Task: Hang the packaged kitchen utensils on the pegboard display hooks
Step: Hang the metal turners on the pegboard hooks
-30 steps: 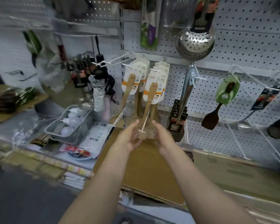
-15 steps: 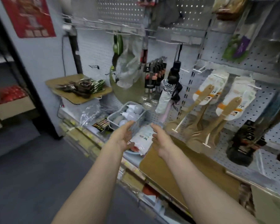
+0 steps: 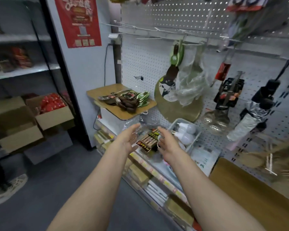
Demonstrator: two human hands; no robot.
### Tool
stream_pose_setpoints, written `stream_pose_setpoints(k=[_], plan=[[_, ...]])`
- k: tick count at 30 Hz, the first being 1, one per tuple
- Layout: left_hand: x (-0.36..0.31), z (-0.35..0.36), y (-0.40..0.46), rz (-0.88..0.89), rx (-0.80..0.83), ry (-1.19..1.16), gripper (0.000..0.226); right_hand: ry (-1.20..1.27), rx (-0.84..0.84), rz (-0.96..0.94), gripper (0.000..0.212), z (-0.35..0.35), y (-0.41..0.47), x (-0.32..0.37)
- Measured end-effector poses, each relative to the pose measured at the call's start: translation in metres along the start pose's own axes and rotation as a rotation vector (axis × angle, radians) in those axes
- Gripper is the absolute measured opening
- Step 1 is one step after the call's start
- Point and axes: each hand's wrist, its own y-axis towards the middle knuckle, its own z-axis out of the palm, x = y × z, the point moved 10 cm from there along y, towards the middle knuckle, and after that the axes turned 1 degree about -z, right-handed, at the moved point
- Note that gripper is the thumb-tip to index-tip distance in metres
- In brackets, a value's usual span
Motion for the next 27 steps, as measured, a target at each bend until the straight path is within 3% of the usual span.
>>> stream_pose_setpoints(k=[3,6,11,18,24,27], plan=[[-0.029,-0.033,0.031,0.005,-0.018,-0.007,0.06,-0.017,-0.003,0.014,0.064,0.041,0.026,-0.004],[-0.055,-0.052,0.059,-0.003,0.001,-0.029,0.045,-0.024,-0.003,0.032,0.068,0.074,0.052,-0.001],[-0.101,-0.082,0.117,-0.003,-0.006,-0.057,0.041,-0.024,0.027,0.017,0.07,0.128,0.118,0.013],[-0.196,-0.123,0.22,0.028,-0.072,-0.092,0.059,-0.009,0.059,-0.002,0.064,0.229,0.241,0.052],[-0.29,-0.127,0.304,0.045,-0.089,-0.044,0.057,-0.025,0.078,0.0,0.044,0.301,0.335,0.107],[-0.32,-0.129,0.345,0.035,-0.082,-0.029,0.045,-0.035,0.049,0.014,0.052,0.323,0.381,0.118]])
